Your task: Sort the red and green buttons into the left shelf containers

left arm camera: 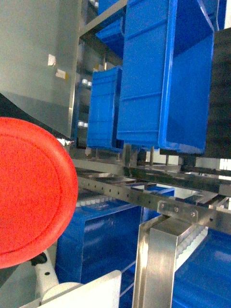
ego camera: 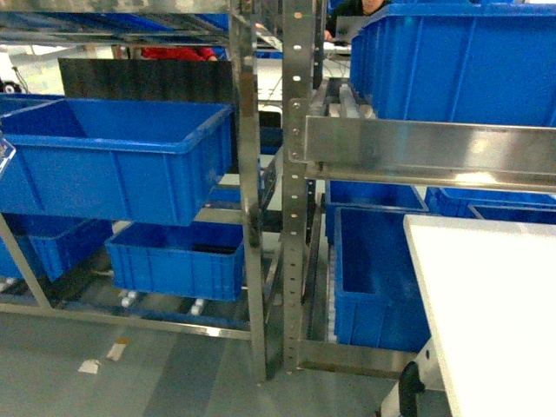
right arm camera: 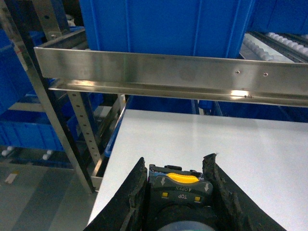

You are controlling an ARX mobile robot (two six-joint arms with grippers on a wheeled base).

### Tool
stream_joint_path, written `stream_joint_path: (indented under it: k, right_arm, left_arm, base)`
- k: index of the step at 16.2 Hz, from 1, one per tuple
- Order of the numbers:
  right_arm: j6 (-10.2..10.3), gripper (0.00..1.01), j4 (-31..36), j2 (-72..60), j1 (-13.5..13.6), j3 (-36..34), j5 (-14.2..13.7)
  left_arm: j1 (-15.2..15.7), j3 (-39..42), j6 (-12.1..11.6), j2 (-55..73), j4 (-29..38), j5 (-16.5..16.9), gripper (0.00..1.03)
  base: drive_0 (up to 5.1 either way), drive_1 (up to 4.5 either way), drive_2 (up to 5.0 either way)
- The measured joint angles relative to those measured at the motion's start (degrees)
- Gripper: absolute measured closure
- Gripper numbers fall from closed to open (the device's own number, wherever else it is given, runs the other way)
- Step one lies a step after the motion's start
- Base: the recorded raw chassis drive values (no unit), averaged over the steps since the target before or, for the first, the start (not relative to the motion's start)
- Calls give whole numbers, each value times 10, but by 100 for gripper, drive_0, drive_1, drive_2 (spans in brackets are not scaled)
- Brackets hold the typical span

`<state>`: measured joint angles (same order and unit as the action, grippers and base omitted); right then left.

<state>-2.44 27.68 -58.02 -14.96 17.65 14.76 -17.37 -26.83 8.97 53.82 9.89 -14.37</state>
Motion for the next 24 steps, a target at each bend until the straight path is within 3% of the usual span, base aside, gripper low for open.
stream_joint_path:
  k: [12,24]
  right_arm:
    - [0,72,2,0,0,0,0]
    - [0,72,2,0,0,0,0]
  left_arm:
    - [0,0,0,0,0,0,79]
    - [0,0,0,0,1,0,79]
  base:
    - [-441,420,51]
    - [-378,470,-83]
